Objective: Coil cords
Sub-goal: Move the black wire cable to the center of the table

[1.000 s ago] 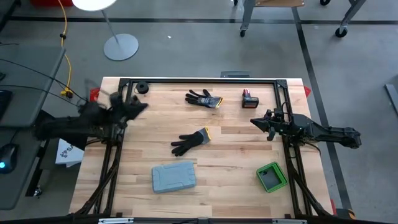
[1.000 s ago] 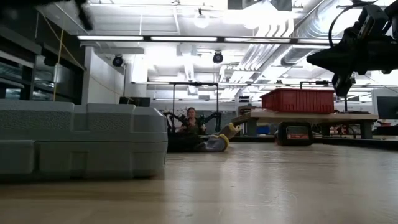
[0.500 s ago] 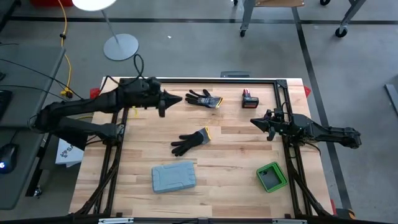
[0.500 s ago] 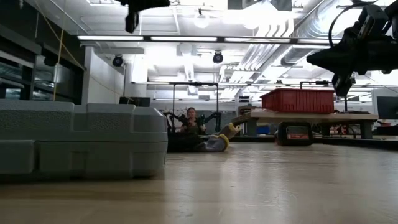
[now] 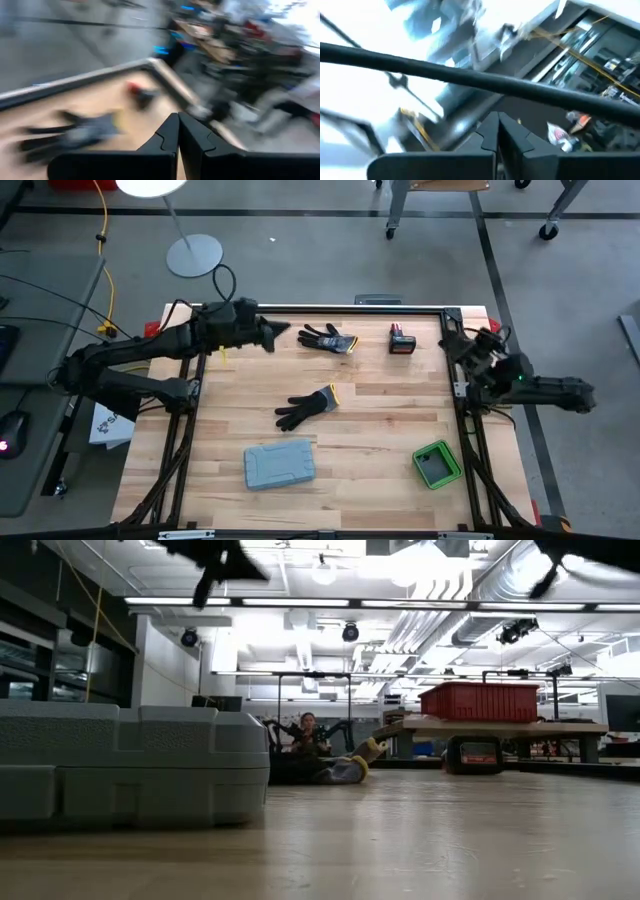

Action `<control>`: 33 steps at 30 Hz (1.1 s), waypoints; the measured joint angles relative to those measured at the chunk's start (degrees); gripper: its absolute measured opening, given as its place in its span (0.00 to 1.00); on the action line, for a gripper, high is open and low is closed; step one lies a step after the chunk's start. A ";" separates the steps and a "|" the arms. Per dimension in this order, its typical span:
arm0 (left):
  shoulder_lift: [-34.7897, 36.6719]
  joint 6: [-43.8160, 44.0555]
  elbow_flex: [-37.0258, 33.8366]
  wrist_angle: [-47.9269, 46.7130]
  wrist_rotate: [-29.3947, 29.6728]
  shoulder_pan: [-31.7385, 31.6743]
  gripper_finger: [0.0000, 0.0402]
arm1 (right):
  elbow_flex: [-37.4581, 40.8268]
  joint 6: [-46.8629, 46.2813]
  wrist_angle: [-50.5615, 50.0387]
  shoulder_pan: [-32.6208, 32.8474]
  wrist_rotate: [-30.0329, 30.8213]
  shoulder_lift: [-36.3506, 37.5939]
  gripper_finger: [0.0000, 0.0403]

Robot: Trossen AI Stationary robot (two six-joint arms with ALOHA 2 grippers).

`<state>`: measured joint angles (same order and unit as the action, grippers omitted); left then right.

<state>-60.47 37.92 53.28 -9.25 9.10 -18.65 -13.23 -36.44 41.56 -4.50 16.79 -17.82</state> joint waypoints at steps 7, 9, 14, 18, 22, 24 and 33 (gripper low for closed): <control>-1.68 6.99 0.79 -32.74 2.32 -20.72 0.03 | -24.79 7.02 -30.52 -0.47 -1.06 -25.30 0.00; -3.08 2.57 0.79 -35.12 -0.45 -26.52 0.07 | -30.55 6.78 -39.94 -2.18 1.39 -31.60 0.00; -8.64 -3.98 0.85 -33.47 -4.16 -37.59 0.20 | -41.57 5.25 -51.15 -7.51 -1.61 -43.75 0.00; -14.94 -6.25 0.90 -32.84 -6.34 -43.82 0.33 | -48.06 5.21 -55.46 -11.44 -5.29 -50.79 0.04; -20.22 -6.53 2.92 -32.25 -7.68 -44.96 0.44 | -53.54 5.29 -60.31 -14.57 -5.73 -55.53 0.14; -22.17 -4.63 3.67 -32.35 -6.61 -45.09 0.49 | -55.10 5.33 -61.79 -16.02 -5.97 -57.27 0.19; -27.70 6.39 6.90 -30.93 3.15 -44.24 0.56 | -56.41 8.46 -62.59 -20.27 -6.16 -58.79 0.27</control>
<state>-88.17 44.31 60.19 -40.18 12.26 -62.88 -69.65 -27.98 -21.03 -24.77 10.63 -76.61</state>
